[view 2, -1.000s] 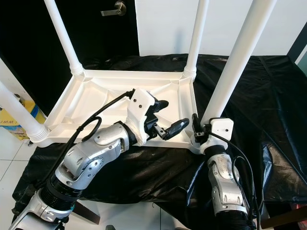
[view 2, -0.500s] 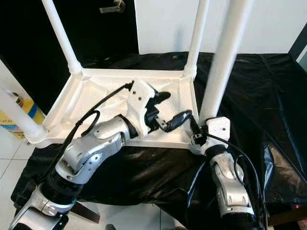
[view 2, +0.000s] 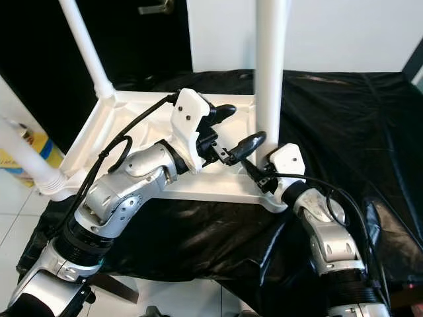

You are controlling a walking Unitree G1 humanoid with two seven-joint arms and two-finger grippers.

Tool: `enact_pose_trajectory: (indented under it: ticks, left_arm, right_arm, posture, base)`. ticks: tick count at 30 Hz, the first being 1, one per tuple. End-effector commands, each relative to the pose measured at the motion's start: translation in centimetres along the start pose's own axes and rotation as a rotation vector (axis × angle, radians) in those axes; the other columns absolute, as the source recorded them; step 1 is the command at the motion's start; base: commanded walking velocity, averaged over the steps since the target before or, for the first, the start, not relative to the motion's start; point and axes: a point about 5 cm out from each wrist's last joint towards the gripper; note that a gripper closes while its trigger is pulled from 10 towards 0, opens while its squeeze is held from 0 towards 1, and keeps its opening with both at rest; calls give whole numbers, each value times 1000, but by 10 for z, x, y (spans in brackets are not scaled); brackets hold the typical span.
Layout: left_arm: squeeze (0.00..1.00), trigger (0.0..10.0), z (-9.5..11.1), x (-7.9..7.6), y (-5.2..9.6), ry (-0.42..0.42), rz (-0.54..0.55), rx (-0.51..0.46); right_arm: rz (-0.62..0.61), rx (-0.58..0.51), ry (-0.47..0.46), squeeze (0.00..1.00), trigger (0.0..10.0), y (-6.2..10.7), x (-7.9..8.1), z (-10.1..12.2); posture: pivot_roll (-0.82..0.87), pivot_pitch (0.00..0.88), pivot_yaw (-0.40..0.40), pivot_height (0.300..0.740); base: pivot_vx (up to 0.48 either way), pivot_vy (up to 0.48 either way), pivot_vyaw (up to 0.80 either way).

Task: Building children table

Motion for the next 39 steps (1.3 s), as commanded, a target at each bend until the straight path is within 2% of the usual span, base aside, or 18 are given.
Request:
enact_pose_trajectory:
  ticks: [1, 8, 21, 22, 23, 39]
  left_arm:
    - [0, 10000, 8, -7, -5, -7, -110, -39]
    - [0, 10000, 22, -6, -9, 6, -191, -119]
    - [0, 10000, 31, 6, -11, 20, -199, -181]
    - [0, 6157, 32, 7, -11, 27, -201, -190]
    - [0, 0, 34, 8, -10, 35, -202, -198]
    - [0, 0, 35, 7, -4, 42, -225, -204]
  right_arm:
    - [70, -5, 11, 0, 10000, -5, 3, 7]
    - [239, 12, 7, 0, 10000, -16, 8, 16]
    - [345, 45, 4, 0, 10000, -18, 9, 17]
    - [350, 46, 5, 0, 10000, -19, 9, 17]
    - [355, 48, 6, 0, 10000, -19, 9, 17]
    - [361, 62, -15, 0, 10000, -17, 9, 14]
  posture:
    - [-42, 24, -14, 740]
    - [-42, 4, -21, 740]
    - [-41, 0, -24, 740]
    - [-41, 0, -22, 740]
    - [-40, 0, -21, 740]
    - [-40, 0, -12, 740]
  base:
    - [0, 0, 0]
    - [0, 0, 0]
    - [0, 0, 0]
    - [0, 0, 0]
    - [0, 0, 0]
    - [0, 0, 0]
Point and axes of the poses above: a point about 5 cm out from each wrist's last joint towards the gripper, its own y axis pointing back from the gripper into the wrist, its own z axis along the axis of the wrist's last joint, x = y × z, and after that the axes turned 6 degrees about -y, right-handed
